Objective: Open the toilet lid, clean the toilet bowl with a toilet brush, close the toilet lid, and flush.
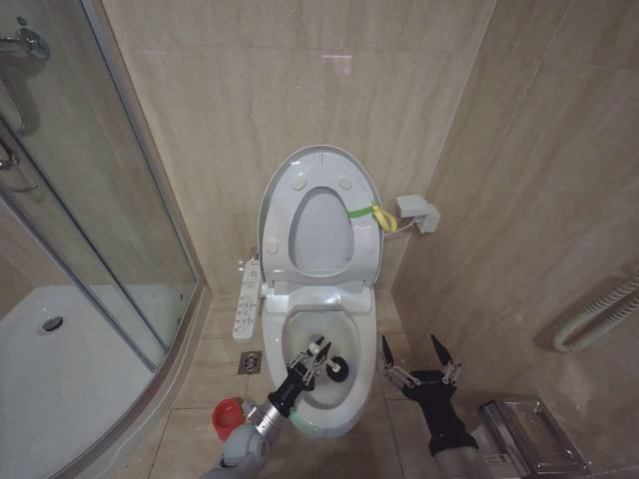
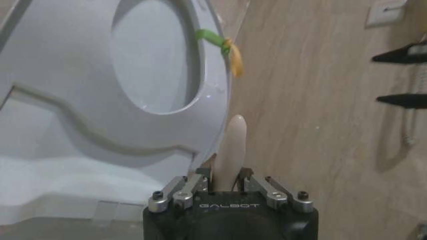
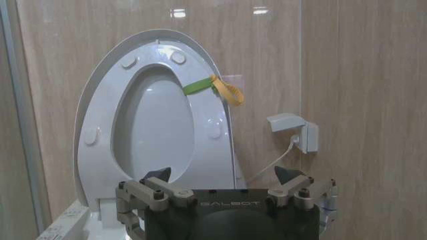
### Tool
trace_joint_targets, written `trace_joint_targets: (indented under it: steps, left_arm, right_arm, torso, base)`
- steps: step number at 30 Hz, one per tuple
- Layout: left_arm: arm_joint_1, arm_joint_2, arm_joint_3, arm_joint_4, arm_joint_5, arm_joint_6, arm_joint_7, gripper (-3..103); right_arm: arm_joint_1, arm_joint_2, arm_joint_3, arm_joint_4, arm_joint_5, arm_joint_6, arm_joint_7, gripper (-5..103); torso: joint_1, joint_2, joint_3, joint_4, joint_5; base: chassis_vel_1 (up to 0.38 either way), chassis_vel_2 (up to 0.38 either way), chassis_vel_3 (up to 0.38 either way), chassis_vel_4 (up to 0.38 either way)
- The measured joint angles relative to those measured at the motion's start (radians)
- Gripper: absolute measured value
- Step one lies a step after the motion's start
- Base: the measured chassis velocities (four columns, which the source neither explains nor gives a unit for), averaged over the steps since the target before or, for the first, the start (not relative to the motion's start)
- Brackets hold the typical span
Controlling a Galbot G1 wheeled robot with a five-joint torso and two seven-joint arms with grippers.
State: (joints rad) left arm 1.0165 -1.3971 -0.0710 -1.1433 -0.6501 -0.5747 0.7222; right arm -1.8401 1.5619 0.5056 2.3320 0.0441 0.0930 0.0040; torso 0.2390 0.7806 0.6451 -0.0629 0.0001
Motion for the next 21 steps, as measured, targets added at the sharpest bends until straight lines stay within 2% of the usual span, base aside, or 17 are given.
trace_joint_targets:
  steps: [4, 8, 16, 19, 21]
  left_arm:
    - [-0.020, -0.011, 0.000, 0.025, 0.002, 0.000, -0.016, 24]
    - [-0.016, -0.009, 0.001, -0.005, -0.008, 0.002, -0.032, 24]
    - [0.043, 0.019, 0.011, -0.141, -0.062, 0.020, -0.015, 24]
    - [0.050, 0.017, 0.011, -0.134, -0.062, 0.020, -0.001, 24]
    - [0.041, 0.007, 0.004, -0.082, -0.042, 0.016, 0.004, 24]
  right_arm:
    - [0.000, 0.000, 0.000, 0.000, 0.000, 0.000, 0.000, 100]
    - [0.000, 0.000, 0.000, 0.000, 0.000, 0.000, 0.000, 100]
    - [0.000, 0.000, 0.000, 0.000, 0.000, 0.000, 0.000, 100]
    - [0.000, 0.000, 0.000, 0.000, 0.000, 0.000, 0.000, 100]
    - [0.000, 0.000, 0.000, 0.000, 0.000, 0.000, 0.000, 100]
  torso:
    - [0.000, 0.000, 0.000, 0.0000, -0.0001]
    - [0.000, 0.000, 0.000, -0.0001, -0.0001]
    - [0.000, 0.000, 0.000, -0.0001, -0.0002]
    - [0.000, 0.000, 0.000, 0.0000, -0.0001]
    - [0.000, 0.000, 0.000, 0.0003, 0.0000]
  base:
    - [0.000, 0.000, 0.000, 0.000]
    - [0.000, 0.000, 0.000, 0.000]
    - [0.000, 0.000, 0.000, 0.000]
    - [0.000, 0.000, 0.000, 0.000]
    - [0.000, 0.000, 0.000, 0.000]
